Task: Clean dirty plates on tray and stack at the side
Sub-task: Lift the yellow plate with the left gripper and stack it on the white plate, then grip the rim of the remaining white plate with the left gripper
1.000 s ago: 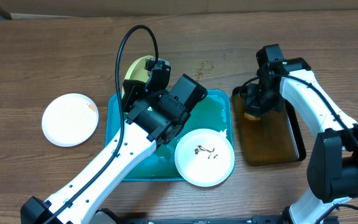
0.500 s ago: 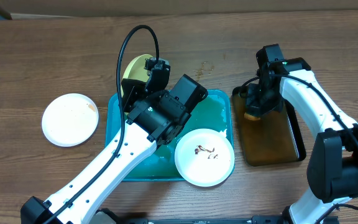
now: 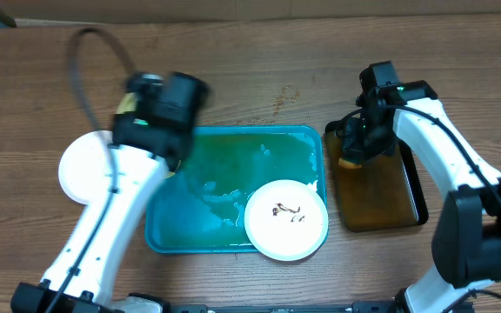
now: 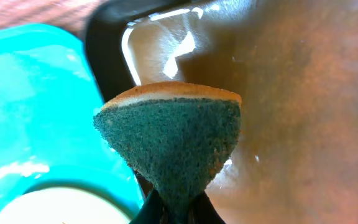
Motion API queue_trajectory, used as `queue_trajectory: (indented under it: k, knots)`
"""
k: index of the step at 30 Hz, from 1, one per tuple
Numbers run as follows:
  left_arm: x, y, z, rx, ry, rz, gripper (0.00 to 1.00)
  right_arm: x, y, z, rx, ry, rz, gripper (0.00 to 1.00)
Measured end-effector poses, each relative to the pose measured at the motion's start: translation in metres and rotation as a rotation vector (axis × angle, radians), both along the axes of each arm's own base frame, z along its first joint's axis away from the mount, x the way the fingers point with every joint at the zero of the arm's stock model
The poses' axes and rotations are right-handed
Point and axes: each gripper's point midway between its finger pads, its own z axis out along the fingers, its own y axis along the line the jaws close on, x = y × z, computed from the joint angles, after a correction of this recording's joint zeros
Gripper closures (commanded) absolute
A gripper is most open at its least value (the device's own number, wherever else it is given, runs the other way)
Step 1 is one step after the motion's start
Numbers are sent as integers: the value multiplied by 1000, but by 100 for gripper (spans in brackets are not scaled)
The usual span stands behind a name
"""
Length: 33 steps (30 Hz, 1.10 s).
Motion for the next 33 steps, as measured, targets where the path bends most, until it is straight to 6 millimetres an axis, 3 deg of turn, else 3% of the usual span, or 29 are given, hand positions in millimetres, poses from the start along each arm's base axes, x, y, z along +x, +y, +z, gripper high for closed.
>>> queue_trajectory:
  k: [6,9,13,15,17,19,21,24,27,30,33]
  knots:
    - [-16,84,-23,-218,-41,270,96,-11,1,40,29,-71,7,96]
    - [-24,116,-40,-317,-52,371,96,-19,0,46,29,-64,10,96]
    - [-31,142,-70,-436,-35,465,96,-24,-1,45,26,-43,10,96]
    - [-34,148,-84,-481,-13,496,88,-25,-1,45,25,-39,10,96]
    - [-36,151,-99,-522,11,517,70,-25,-1,45,24,-38,12,96]
    - [-36,152,-109,-559,26,529,51,-27,-1,45,23,-32,13,96]
    - [-35,150,-115,-605,24,534,41,-27,-1,45,23,-29,13,96]
    - [-28,140,-117,-667,18,498,33,-28,-2,45,22,-25,13,96]
    - [-18,122,-118,-750,17,431,32,-31,-2,44,20,-14,13,96]
    - [-2,90,-111,-843,22,288,32,-34,-3,44,19,-3,13,96]
    - [15,36,-98,-924,52,72,25,-40,-4,43,14,21,12,96]
